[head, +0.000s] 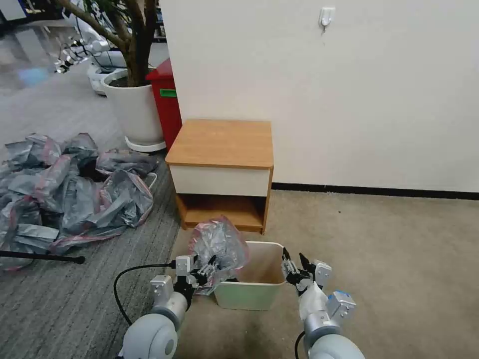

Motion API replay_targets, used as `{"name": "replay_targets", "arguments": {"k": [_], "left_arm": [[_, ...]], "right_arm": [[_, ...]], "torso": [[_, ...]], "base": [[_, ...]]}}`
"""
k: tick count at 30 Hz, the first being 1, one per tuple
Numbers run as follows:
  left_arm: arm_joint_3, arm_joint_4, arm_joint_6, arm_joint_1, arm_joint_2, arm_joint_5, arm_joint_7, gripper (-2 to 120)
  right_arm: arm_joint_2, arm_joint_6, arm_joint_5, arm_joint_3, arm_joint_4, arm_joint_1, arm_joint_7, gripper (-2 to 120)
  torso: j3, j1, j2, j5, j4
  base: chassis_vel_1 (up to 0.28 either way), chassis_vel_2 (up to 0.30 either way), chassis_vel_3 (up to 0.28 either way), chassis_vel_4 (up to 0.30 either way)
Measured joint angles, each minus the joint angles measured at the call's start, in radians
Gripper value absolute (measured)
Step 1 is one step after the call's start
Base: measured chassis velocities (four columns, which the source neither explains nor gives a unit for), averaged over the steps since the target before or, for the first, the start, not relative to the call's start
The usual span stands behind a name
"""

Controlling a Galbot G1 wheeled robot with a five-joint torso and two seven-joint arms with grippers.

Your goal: Pick up the garbage bag from the table and place it over the trash can.

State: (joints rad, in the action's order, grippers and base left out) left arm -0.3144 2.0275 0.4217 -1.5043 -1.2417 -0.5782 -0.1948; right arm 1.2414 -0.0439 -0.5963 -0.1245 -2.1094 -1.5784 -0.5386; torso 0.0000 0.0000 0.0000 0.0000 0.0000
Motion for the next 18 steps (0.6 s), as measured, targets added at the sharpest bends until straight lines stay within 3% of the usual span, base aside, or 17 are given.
{"name": "replay_targets", "arguments": {"k": [4, 12, 18], "left_arm": [[0.013, 0.008, 0.043, 0.020, 0.026, -0.052, -0.035, 48], [0.022, 0.023, 0.088, 0.037, 0.067, -0.122, -0.070, 46], [0.040, 0.038, 0.132, 0.074, 0.134, -0.241, -0.138, 46]], "right_arm": [[0.003, 0.005, 0.006, -0.005, 0.000, -0.008, 0.001, 52], [0.006, 0.006, 0.011, -0.010, -0.001, -0.009, 0.001, 52], [0.012, 0.009, 0.017, -0.010, 0.004, -0.013, 0.002, 52]], "torso": [[0.000, 0.000, 0.000, 0.0000, 0.0000], [0.000, 0.000, 0.000, 0.0000, 0.0001], [0.000, 0.000, 0.000, 0.0000, 0.0000]], "base": [[0.000, 0.000, 0.000, 0.000], [0.000, 0.000, 0.000, 0.000], [0.000, 0.000, 0.000, 0.000]]}}
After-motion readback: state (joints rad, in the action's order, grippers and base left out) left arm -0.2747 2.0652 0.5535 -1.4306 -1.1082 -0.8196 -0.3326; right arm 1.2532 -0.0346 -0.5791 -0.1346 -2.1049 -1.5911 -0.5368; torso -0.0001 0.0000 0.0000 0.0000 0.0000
